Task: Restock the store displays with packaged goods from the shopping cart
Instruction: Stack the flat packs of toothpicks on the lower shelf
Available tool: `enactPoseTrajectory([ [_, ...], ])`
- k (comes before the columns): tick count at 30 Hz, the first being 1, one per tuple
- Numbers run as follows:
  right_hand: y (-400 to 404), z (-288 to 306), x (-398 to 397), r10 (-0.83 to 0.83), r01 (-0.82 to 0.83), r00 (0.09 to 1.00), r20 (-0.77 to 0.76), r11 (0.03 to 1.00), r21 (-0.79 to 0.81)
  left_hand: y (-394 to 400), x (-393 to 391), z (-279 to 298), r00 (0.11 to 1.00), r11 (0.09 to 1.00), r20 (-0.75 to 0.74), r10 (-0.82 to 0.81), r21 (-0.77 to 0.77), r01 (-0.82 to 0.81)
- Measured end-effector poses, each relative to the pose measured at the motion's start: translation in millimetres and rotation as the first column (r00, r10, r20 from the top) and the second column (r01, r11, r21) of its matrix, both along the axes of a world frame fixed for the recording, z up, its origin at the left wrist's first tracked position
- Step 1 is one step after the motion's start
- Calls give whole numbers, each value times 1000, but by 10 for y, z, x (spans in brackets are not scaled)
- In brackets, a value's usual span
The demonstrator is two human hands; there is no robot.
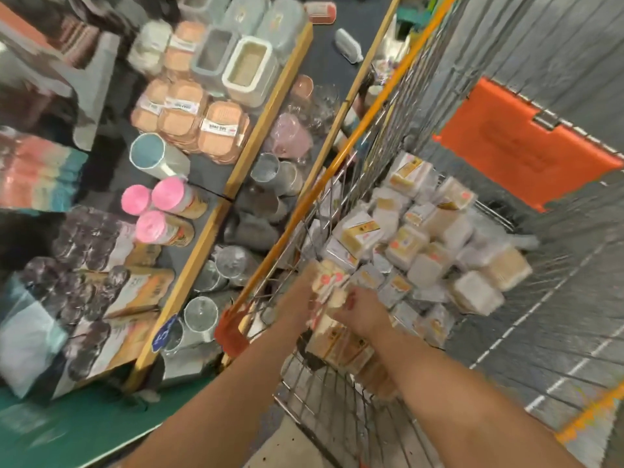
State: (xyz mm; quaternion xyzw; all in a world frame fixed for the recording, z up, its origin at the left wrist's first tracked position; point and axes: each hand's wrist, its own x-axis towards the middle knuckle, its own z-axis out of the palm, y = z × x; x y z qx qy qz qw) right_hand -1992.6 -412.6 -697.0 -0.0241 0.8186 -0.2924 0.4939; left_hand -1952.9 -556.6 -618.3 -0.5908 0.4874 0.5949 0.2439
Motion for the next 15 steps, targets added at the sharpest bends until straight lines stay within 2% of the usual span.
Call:
enactPoseTrajectory([
  [5, 174, -30, -75, 68, -69, 991, 118, 998, 7, -13, 16, -43, 997, 996, -20, -75, -53, 74],
  [7, 333, -20, -119, 90, -88, 977, 192, 996, -22, 15, 10, -14, 982, 978, 10, -190, -82, 190],
  [9, 515, -32, -145, 13, 4, 965, 260, 998, -65, 20, 31, -104, 922, 910, 51, -384, -148, 387],
  [11, 694, 17, -147, -105, 133, 943, 316, 989, -69, 70, 22, -115, 879, 866, 48, -474, -155, 476],
  [13, 816, 69, -130, -241, 293, 890, 387, 953, -80, 97, 45, -180, 892, 880, 39, -450, -151, 451],
  [15, 871, 59, -109, -400, 489, 792, 461, 868, -87, 118, 76, -259, 938, 934, 9, -347, -83, 347],
])
